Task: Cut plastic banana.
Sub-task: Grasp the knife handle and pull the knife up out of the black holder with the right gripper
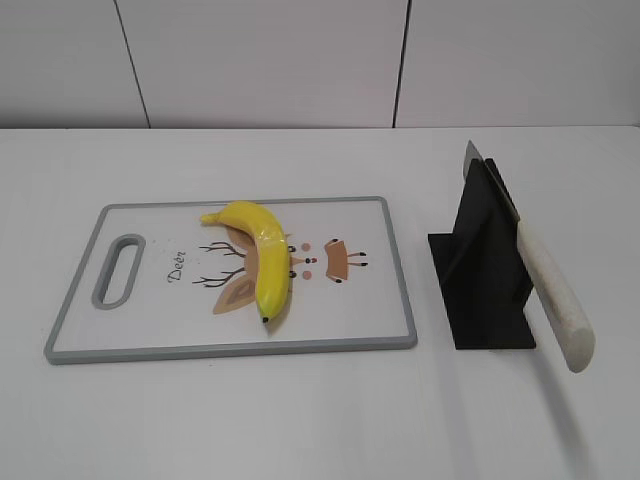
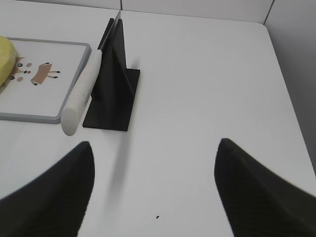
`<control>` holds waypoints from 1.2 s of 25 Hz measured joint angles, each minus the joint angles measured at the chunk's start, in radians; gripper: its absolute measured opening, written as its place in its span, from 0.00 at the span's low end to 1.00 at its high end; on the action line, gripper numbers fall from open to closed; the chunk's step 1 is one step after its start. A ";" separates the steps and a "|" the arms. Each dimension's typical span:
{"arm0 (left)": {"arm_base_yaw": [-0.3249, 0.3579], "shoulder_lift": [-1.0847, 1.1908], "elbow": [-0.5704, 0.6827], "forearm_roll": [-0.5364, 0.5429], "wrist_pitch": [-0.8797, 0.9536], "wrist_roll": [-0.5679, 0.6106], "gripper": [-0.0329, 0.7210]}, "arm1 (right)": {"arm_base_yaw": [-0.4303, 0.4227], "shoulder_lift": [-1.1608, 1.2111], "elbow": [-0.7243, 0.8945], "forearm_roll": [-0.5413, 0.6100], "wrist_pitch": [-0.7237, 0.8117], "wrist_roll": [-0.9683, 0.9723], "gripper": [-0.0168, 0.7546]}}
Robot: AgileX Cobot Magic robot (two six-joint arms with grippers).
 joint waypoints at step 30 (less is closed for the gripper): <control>0.000 0.000 0.000 0.000 0.000 0.000 0.78 | 0.000 0.000 0.000 0.001 0.000 0.000 0.78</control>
